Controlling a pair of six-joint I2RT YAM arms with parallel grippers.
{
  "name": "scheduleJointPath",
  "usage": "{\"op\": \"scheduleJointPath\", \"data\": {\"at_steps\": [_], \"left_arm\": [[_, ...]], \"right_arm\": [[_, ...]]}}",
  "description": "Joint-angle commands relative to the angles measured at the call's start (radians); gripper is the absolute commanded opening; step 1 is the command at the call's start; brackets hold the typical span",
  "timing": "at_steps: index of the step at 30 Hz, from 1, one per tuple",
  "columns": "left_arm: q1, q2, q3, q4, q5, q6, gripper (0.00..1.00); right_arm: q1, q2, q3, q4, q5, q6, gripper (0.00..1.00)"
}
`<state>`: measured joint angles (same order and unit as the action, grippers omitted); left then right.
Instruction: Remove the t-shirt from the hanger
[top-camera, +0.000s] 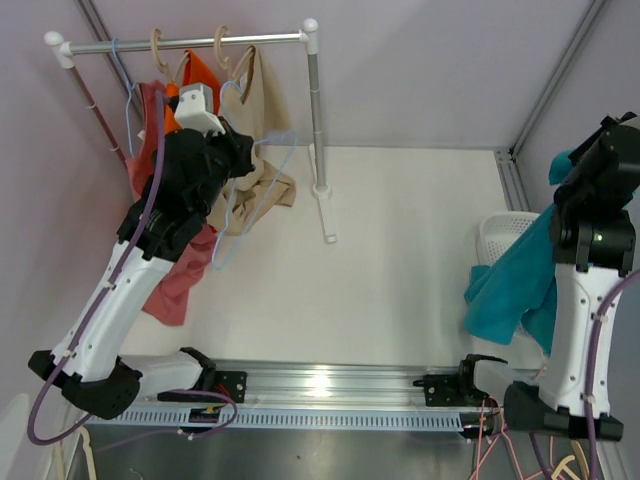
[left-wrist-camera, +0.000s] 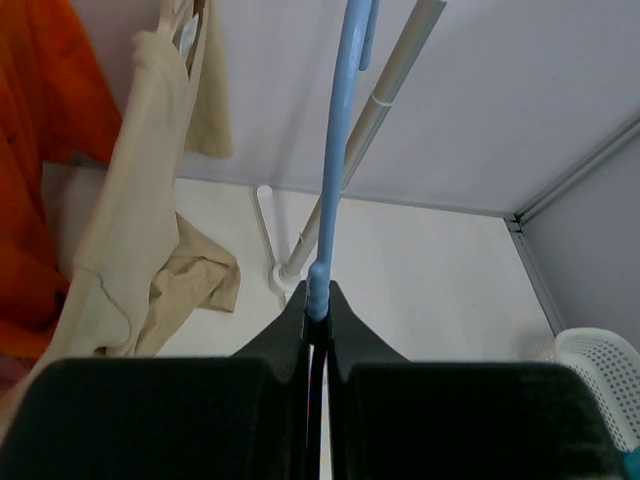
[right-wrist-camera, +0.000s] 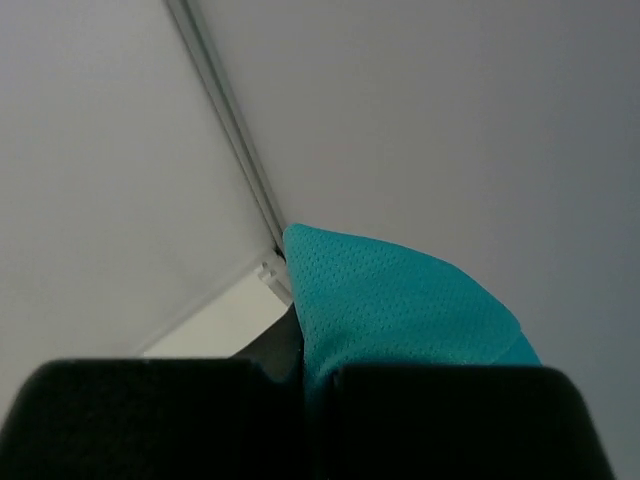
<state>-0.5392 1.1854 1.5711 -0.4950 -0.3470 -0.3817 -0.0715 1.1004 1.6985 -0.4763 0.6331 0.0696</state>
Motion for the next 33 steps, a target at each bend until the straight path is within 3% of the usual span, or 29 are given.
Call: {"op": "scheduleJointPath", "data": {"at_steps": [1,3,5,10,14,15,16,17,23,27,29,33], "left_arm": [[0.034,0.031,0.076,0.042,0.025,0.058,0.01],[0.048,0.045,0.101,0.055,0.036,0.060,0.01],[0.067,0.068,0.113,0.062,0.042,0.066,0.01],[0.099,0.173,0.213,0.058,0.062,0.066,0.01],[0.107,0.246,0.297,0.050,0.074,0.069,0.01],[0.108,0.258,0.306,0.053,0.083,0.072,0.01],[0.110,0.275,0.328,0.058,0.082,0.075,0.01],[0.111,0.302,0.349,0.058,0.082,0.079,0.01],[0.127,0.402,0.490,0.044,0.091,0.101,0.00],[0.128,0.512,0.640,0.004,0.100,0.121,0.01],[0.128,0.565,0.714,-0.022,0.106,0.132,0.01],[0.128,0.644,0.753,0.010,0.125,0.135,0.01]], "right_arm": [[-0.155,0.044,-0.016,-0.077,-0.217,0.225,0.00],[-0.312,0.105,-0.002,-0.107,-0.390,0.330,0.00],[-0.393,0.154,-0.017,-0.117,-0.529,0.381,0.00],[-0.445,0.208,-0.201,-0.059,-0.564,0.453,0.00],[-0.450,0.283,-0.249,-0.102,-0.553,0.466,0.00],[-0.450,0.297,-0.258,-0.129,-0.532,0.469,0.10],[-0.450,0.299,-0.270,-0.131,-0.521,0.472,0.44],[-0.450,0.296,-0.289,-0.134,-0.512,0.473,0.98],[-0.435,0.230,-0.146,-0.163,-0.532,0.421,1.00],[-0.395,0.223,0.102,-0.290,-0.616,0.343,0.99],[-0.360,0.193,0.127,-0.292,-0.732,0.326,1.00],[-0.275,0.084,0.073,-0.248,-0.782,0.314,0.99]]}}
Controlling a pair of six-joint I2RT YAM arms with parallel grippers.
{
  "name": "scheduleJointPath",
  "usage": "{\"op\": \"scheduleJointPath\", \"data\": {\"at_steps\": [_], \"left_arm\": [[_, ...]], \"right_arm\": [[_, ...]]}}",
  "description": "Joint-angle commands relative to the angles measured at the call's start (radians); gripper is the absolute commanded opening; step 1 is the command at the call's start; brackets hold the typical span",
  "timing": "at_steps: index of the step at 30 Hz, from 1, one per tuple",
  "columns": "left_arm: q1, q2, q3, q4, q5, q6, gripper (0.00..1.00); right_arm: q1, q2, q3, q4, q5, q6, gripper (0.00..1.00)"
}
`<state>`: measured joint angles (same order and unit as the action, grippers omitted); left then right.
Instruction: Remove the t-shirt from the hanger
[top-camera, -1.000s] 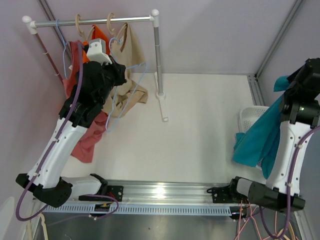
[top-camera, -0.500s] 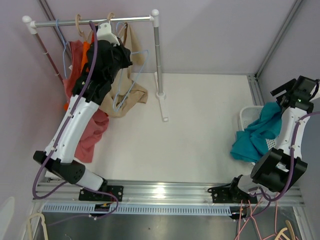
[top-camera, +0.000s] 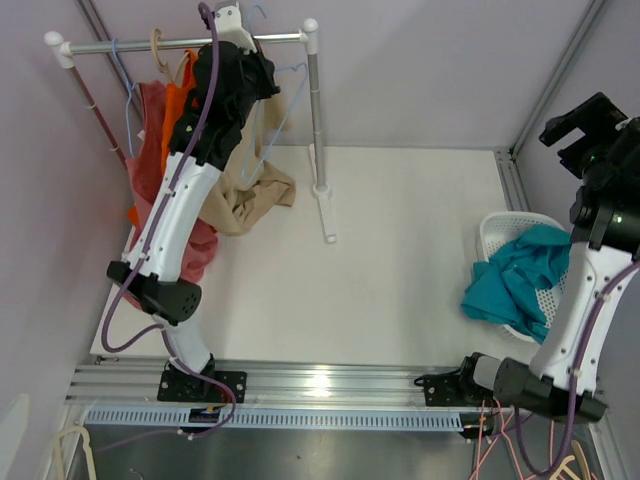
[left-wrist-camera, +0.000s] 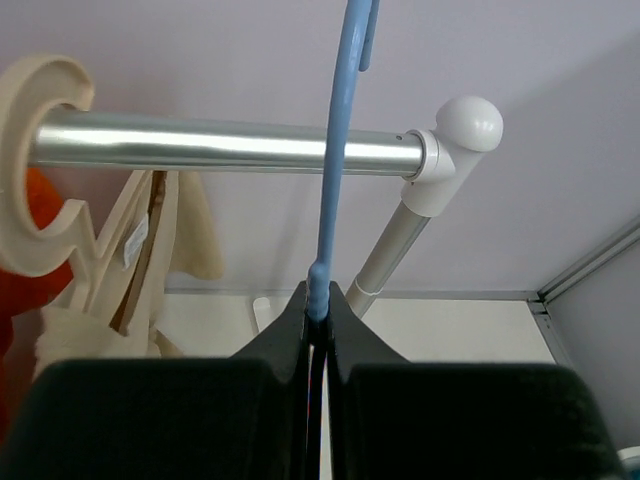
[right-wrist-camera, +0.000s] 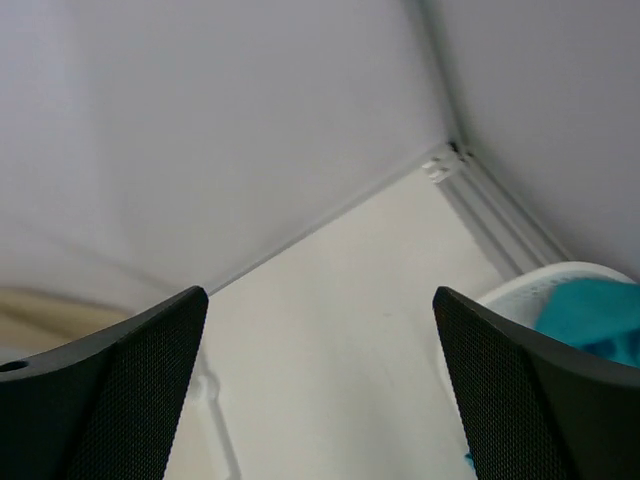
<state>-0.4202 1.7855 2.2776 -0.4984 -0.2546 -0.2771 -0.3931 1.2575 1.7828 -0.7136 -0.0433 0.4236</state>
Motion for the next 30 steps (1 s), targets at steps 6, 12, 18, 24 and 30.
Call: {"op": "scheduleJointPath", "data": {"at_steps": [6,12,18,24,30], "left_arm": [[0.009,0.161,0.111,-0.028,0.034,0.019,0.00],[0.003,0.218,0.114,0.024,0.066,0.027,0.01],[0.001,0.146,0.091,-0.026,0.172,0.000,0.24],[0.015,-0.059,-0.013,-0.072,0.216,-0.028,0.56],[0.087,-0.244,-0.165,-0.052,0.230,-0.016,0.95]], "right_arm": [[0.068,-0.196,-0.085,0.019,-0.164,-0.026,0.99],[0.079,-0.225,-0.100,0.010,-0.254,-0.034,0.99],[0.108,-0.256,-0.146,0.005,-0.286,-0.051,0.99],[0.137,-0.253,-0.161,0.011,-0.299,-0.045,0.99],[0.165,-0.257,-0.195,0.026,-0.311,-0.045,0.99]]}}
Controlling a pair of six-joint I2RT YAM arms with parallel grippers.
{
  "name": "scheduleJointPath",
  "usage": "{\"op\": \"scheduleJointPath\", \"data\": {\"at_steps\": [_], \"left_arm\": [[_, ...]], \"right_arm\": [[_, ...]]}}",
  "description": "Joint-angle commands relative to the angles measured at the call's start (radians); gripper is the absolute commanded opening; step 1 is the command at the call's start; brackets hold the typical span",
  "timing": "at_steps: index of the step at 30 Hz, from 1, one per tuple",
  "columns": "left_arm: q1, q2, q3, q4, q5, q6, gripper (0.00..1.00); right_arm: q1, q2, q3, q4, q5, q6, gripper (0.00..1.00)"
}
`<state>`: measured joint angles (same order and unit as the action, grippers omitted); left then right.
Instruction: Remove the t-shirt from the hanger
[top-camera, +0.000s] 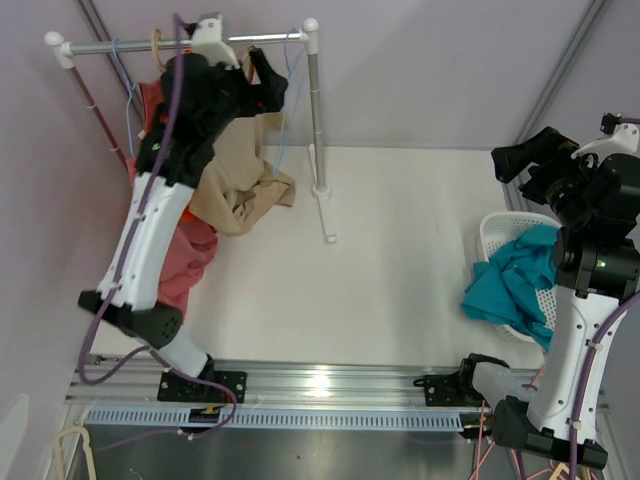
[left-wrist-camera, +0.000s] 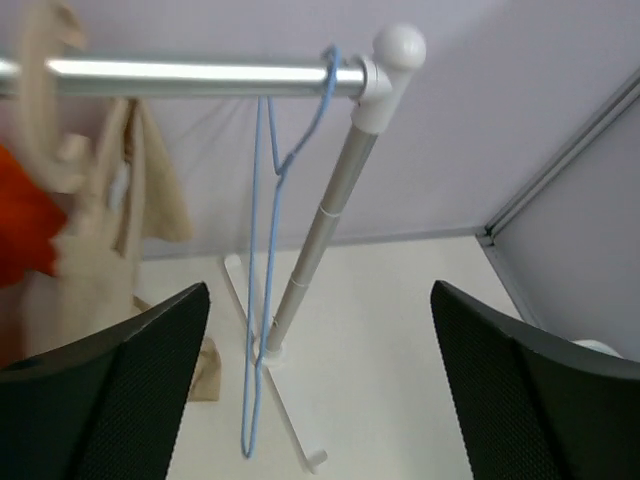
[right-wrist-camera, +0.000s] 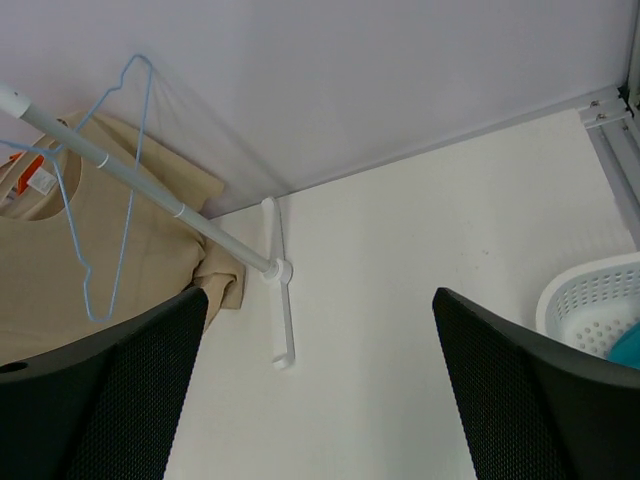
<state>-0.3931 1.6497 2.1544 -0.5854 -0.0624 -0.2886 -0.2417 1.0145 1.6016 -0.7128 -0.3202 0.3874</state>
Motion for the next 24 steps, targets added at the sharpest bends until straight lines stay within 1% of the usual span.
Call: {"op": "scheduleJointPath", "data": {"at_steps": [1,2,3,6,13,15,19,21,22,24], "left_arm": [[0.081,-0.122,-0.074,0.048,0.051,-0.014,0.97],[0.118,-0.129,-0.091,0.048,0.064,-0.014,0.99],[0.134,-0.126,-0.090,0.045,0.099,-0.011,0.99],[0.187,-0.093,-0.088,0.042,0.143,0.009,0.98],[0.203,-0.016,-0.084,0.096,0.134,0.081,0.93],[0.203,-0.001,-0.079,0.125,0.115,0.101,0.90],[0.201,0.031,-0.097,0.196,-0.008,0.114,0.86],[0.201,0.045,-0.087,0.235,-0.051,0.123,0.80],[0.201,0.067,-0.077,0.239,-0.063,0.126,0.77],[0.203,0.100,-0.027,0.230,-0.097,0.135,0.68]], "right_arm": [[0.019,-0.014,-0.020,0.030,-0.039,-0.004,0.99],[0.025,-0.014,-0.028,0.036,-0.042,0.005,1.00],[0.030,-0.017,-0.034,0.042,-0.042,0.011,0.99],[0.058,-0.016,-0.043,0.062,-0.036,0.019,1.00],[0.070,0.002,-0.011,0.064,-0.029,0.010,0.99],[0.070,0.006,-0.006,0.064,-0.026,0.007,0.99],[0.070,0.019,0.023,0.062,-0.029,0.007,0.99],[0.070,0.026,0.030,0.061,-0.039,0.008,0.99],[0.070,0.026,0.032,0.064,-0.042,0.007,0.99],[0.071,0.024,0.031,0.064,-0.042,0.005,1.00]]}}
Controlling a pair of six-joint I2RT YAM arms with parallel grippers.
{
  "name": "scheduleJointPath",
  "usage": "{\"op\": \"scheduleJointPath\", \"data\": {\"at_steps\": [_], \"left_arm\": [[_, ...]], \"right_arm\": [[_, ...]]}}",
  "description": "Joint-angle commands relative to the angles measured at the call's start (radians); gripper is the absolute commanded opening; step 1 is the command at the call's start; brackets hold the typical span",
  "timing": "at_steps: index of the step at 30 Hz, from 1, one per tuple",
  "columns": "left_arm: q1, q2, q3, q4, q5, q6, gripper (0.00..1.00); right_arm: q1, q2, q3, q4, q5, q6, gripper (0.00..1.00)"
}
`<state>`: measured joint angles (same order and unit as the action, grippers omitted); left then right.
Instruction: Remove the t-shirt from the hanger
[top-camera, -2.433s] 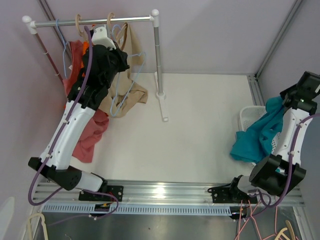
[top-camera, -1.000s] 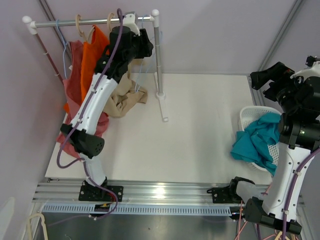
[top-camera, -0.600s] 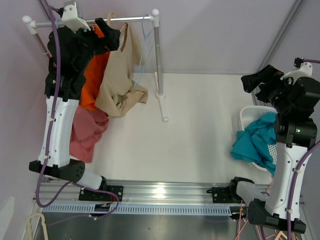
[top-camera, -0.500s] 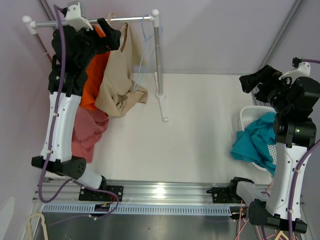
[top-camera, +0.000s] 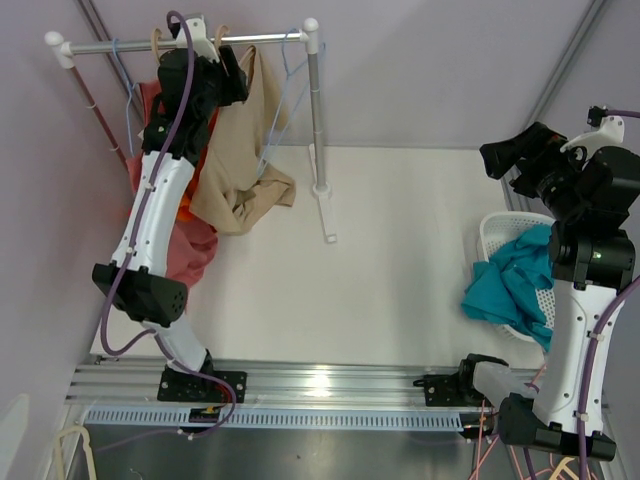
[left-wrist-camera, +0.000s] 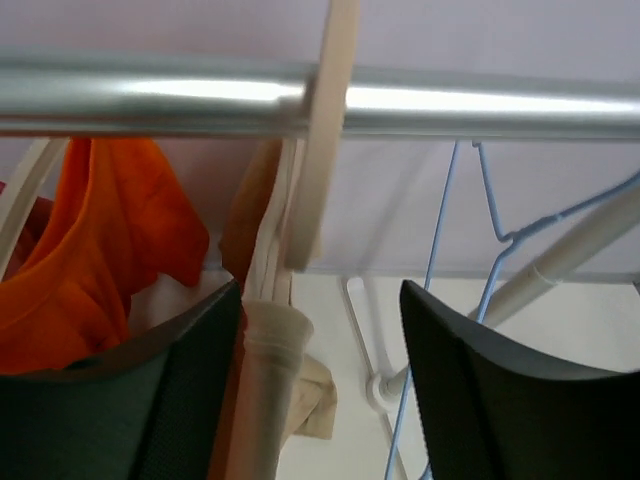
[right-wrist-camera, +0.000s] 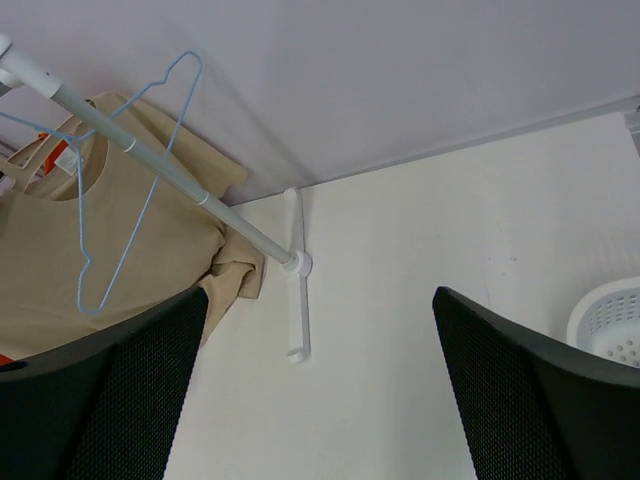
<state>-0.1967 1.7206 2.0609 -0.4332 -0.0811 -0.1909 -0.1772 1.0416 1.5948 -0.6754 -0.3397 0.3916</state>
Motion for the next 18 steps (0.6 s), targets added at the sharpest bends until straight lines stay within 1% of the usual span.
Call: {"op": "scheduleJointPath", "data": {"at_steps": [1,2,5,9,10,11,12,13,16,18], "left_arm": [[0.005,0.051,0.108,0.058,-0.085,0.041,0.65],[0.005,0.092,0.125,0.048,-0.088,0.045,0.55],[0.005,0.154,0.202,0.042,-0.073,0.037,0.44],[0.005,0.200,0.238,0.042,-0.066,0.036,0.41],[0.005,0.204,0.232,0.042,-0.065,0.036,0.36],[0.005,0.206,0.249,0.044,-0.062,0.036,0.19],[0.005,0.211,0.254,0.040,-0.062,0.036,0.07],[0.005,0.209,0.264,0.036,-0.062,0.034,0.01],[0.005,0.185,0.294,0.031,-0.054,0.031,0.01],[0.005,0.153,0.282,0.057,-0.054,0.036,0.01]], "right_arm": [[0.007,-0.003,0.034,0.028,-0.021,-0.002,0.99],[0.007,-0.002,0.033,0.028,-0.022,-0.003,0.99],[0.007,0.003,0.034,0.028,-0.022,-0.016,0.99],[0.007,0.008,0.037,0.014,-0.013,-0.039,1.00],[0.007,0.003,0.037,0.010,-0.010,-0.040,0.99],[0.007,0.002,0.037,0.010,-0.007,-0.042,1.00],[0.007,0.000,0.034,0.010,-0.005,-0.043,1.00],[0.007,-0.003,0.034,0.010,-0.007,-0.043,0.99],[0.007,-0.008,0.033,0.014,-0.022,-0.042,1.00],[0.007,-0.009,0.033,0.007,-0.028,-0.045,1.00]]}}
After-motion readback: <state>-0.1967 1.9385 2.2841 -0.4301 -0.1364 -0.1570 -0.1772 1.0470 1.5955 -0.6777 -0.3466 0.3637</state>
